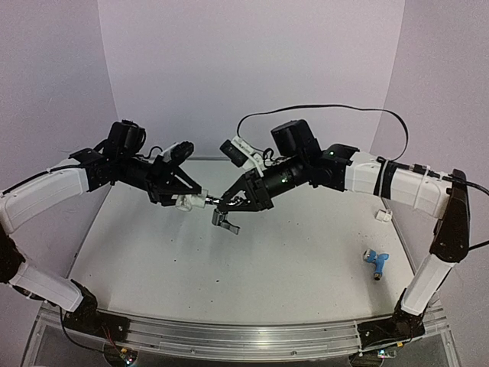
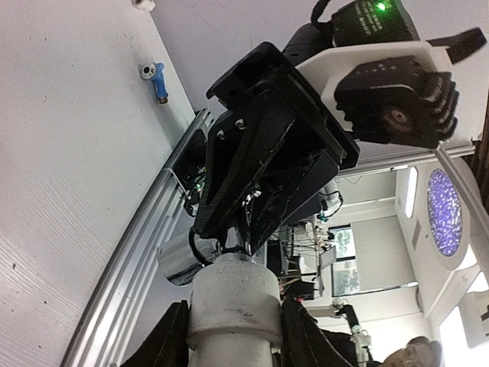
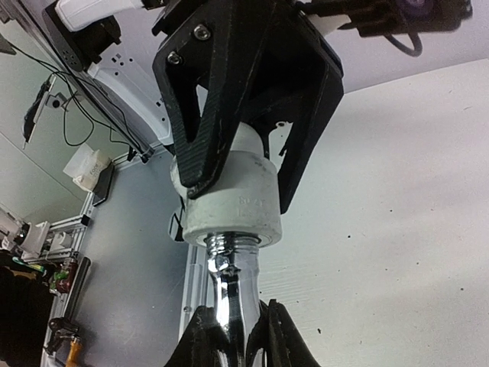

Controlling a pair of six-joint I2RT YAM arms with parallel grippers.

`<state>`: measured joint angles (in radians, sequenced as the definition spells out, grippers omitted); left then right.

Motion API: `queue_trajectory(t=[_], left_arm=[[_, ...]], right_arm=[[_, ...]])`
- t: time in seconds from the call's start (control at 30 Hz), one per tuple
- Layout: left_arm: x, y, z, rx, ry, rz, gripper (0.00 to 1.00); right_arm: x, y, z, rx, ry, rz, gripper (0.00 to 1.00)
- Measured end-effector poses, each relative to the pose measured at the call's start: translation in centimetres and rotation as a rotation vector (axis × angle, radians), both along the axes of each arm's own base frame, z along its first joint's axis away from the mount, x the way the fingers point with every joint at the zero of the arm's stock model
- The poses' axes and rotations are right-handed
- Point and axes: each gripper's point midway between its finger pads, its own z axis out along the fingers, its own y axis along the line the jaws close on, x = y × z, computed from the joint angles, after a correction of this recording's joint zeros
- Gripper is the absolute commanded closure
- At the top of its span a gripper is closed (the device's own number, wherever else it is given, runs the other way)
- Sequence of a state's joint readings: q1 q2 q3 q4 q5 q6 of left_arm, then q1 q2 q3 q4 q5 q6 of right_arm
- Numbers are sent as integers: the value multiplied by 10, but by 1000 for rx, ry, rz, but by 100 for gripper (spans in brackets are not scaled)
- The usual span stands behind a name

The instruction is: Install the water faucets

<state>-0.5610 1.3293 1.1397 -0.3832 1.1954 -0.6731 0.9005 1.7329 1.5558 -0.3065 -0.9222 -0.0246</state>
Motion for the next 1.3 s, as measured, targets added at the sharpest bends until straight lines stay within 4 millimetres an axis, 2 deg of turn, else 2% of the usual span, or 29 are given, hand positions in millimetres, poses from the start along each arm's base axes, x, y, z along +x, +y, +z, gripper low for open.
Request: queue_trajectory(t=[0.37,0.57,0.67,0.9,1.07,1.13,1.27,1.3], left_arm=[[15,1,13,-6,-351,-9,100],[29,1,32,-21,-570,29,100],[31,0,38,-45,-652,21,100],[33,-4,56,-147,-969,-28,100],[30,-11,66,-224,-968,-93,100],[36,-16,64,-223,-919,-97,100],[54,-22,50,-134,-762,-22,100],[59,-22,43,-84,-690,30,100]], right_arm=[[8,9,3,25,139,-33,100],[17,21,11,121,239,-71,100],[19,24,15,154,315,-59,100],[23,27,33,266,547,36,100],[16,18,42,300,525,110,100],[21,12,38,295,478,89,100],[42,-3,20,201,342,-86,100],[48,-13,12,148,258,-172,100]])
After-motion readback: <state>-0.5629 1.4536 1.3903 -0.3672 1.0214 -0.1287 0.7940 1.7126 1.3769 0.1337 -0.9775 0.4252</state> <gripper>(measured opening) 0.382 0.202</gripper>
